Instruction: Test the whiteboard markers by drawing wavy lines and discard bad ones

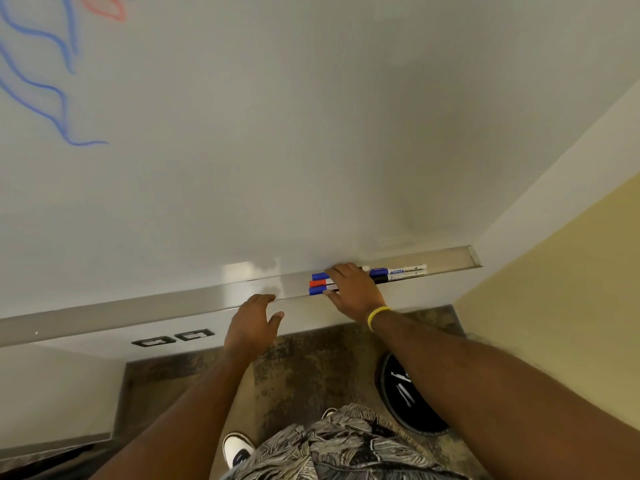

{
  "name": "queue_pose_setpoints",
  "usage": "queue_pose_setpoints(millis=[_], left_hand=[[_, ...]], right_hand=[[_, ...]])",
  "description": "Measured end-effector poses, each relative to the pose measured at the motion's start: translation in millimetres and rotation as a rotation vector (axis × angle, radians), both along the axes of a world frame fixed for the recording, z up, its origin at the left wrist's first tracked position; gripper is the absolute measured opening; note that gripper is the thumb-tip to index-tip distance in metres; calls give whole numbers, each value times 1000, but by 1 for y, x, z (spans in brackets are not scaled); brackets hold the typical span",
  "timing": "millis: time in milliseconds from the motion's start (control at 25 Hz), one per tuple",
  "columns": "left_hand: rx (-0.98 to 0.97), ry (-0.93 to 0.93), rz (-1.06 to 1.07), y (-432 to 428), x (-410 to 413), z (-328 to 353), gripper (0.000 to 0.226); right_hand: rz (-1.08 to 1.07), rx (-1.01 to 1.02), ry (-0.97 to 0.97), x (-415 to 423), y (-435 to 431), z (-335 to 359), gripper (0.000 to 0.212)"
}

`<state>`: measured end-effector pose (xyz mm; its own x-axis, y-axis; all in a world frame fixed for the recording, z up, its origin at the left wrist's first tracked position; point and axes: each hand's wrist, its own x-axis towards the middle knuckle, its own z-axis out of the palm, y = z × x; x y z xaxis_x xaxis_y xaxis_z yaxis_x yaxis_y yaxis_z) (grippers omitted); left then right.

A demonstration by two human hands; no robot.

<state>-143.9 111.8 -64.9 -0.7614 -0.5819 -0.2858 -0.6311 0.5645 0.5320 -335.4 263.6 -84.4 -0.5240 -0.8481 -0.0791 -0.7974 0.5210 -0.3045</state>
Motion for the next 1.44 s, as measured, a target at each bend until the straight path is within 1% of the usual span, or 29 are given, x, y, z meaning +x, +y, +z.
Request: queue_pose_setpoints(millis=[120, 240, 400, 520, 680, 920, 1080, 1200, 1440], left_hand=[[-152, -44, -105, -8, 11, 6, 58], [-287, -171, -151, -13, 40, 9, 74], [-391, -378, -124, -19, 96, 12, 95], [-403, -458, -66, -25, 144, 13, 105], [-383, -443, 64, -37, 210, 9, 113], [-378, -419, 184, -58, 310, 1, 120], [-389, -401, 225, -68, 375, -2, 119], [-413, -348, 296, -74, 415, -5, 118], [-435, -309, 474, -84, 490, -3, 108]], right_hand=[[18, 57, -28, 22, 5, 6, 64], [82, 95, -26, 49, 2, 10, 74], [147, 133, -46, 88, -13, 10, 91], [189, 157, -22, 119, -30, 13, 101], [213, 179, -16, 167, -54, 19, 109], [297, 251, 36, 252, -91, 21, 112], [375, 249, 45, 314, -126, 19, 110], [451, 236, 71, 355, -154, 18, 109], [682, 199, 113, 433, -212, 24, 106]])
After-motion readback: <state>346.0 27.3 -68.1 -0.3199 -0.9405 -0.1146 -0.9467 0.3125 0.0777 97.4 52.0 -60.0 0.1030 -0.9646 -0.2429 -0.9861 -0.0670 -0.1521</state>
